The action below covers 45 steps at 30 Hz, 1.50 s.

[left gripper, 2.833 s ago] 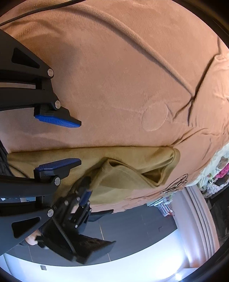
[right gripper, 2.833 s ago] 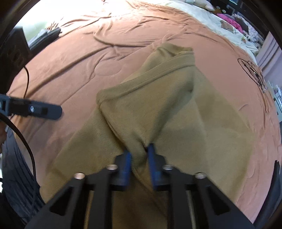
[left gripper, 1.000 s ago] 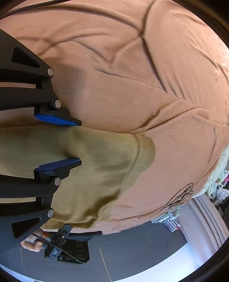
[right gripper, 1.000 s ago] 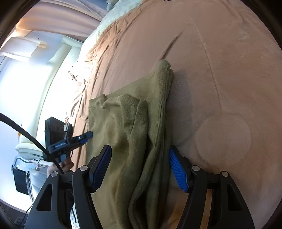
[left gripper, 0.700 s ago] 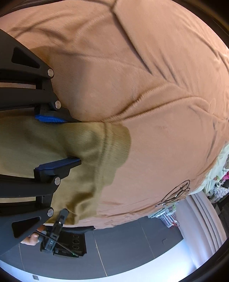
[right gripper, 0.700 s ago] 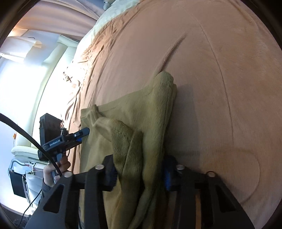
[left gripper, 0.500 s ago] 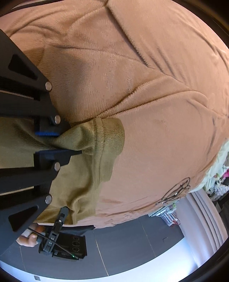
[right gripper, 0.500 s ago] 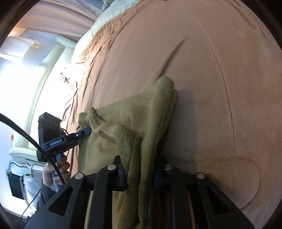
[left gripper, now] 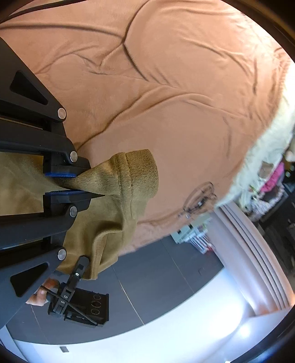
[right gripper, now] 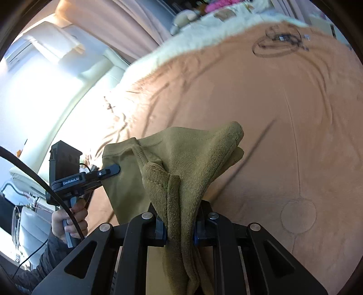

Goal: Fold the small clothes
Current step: 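Lift the folded shirt with both tools and carry it toward the grey clothes stack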

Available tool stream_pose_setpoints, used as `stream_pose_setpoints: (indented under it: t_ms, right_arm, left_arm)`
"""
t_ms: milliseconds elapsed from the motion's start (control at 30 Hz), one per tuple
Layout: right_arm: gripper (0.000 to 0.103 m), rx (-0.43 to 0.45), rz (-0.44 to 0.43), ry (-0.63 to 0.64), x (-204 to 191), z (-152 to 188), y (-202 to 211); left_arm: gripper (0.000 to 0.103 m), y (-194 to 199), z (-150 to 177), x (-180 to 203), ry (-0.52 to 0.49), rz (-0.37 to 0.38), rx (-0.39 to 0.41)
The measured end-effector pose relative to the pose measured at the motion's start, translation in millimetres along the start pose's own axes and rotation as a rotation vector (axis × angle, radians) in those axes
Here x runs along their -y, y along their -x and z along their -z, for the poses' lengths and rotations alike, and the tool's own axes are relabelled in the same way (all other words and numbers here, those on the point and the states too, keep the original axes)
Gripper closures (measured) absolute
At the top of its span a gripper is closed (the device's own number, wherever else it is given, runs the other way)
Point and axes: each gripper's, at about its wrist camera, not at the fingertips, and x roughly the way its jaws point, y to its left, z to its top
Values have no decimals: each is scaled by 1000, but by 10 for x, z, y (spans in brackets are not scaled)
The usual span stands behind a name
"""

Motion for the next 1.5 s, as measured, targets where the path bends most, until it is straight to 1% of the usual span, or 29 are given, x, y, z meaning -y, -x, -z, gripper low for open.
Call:
stream_pose_setpoints:
  t_ms: [233,333,367,433,467,533,600,633,667,833,933,1133,1200,1300,1333,1367,1400,1433,1467,1500]
  right_arm:
    - [91,97,-17,112,-668,290,638]
    - [91,127,-25,155,-845,463,942]
    - [91,139,-29,171,-993,518,1033]
    - [91,153,-36,199,-1122,645,1234]
    - [91,166,-41,224,-1288,708,1323]
    - [91,182,-50,252,-1436,818,1434]
    - [91,198,-62,290,-1685,941,1548]
    - [91,201,-67,299,-1706,990,1574]
    - [91,204,-76,312,-1823,1049,1611]
    - [91,190,-109,368,-2199,1341,1602]
    - [91,173,-131,386,-2313,1358,1473]
    - [91,147,-178,455,-2805,1632,1424]
    - [91,139,-187,474,-2882,1547,1315]
    - [91,121,-209,504,-3040,1564,1202]
    - [91,115,-213,508,-3064,1505,1125]
    - [91,105,-222,517,-3130,1556,1096]
    - [91,100,-228,519,-3122,1470,998]
    - [91,92,-236,522,-3111,1297,802]
    - [91,82,-251,530,-3162,1318,754]
    - [91,75,-260,536,-3189,1253,662]
  left_arm:
    - [95,761,62,313,-61,47,107]
    - [95,1070,67,443,-83,59,152]
    - [95,1210,76,482,-91,65,172]
    - [95,1425,95,516,-103,69,202]
    - [95,1537,106,535,-108,70,217]
    - [95,1812,119,563,-120,69,249]
    - [95,2073,150,581,-130,67,280]
    - [95,2201,179,592,-137,63,296]
    - [95,2357,210,591,-142,59,315]
    - [95,2988,386,486,-151,49,388]
    - [95,3314,513,369,-146,33,416]
    - [95,3939,787,59,-110,6,484]
    - [95,4150,883,-46,-96,-4,508]
    - [95,4427,1024,-180,-76,-17,543]
    - [95,4502,1057,-226,-66,-21,553]
    - [95,4597,1092,-279,-56,-24,563]
    - [95,4660,1138,-299,-54,-29,571]
    - [95,4737,1169,-336,-53,-33,581]
    - [95,4815,1192,-382,-52,-36,592]
    - [95,4873,1207,-418,-54,-40,598]
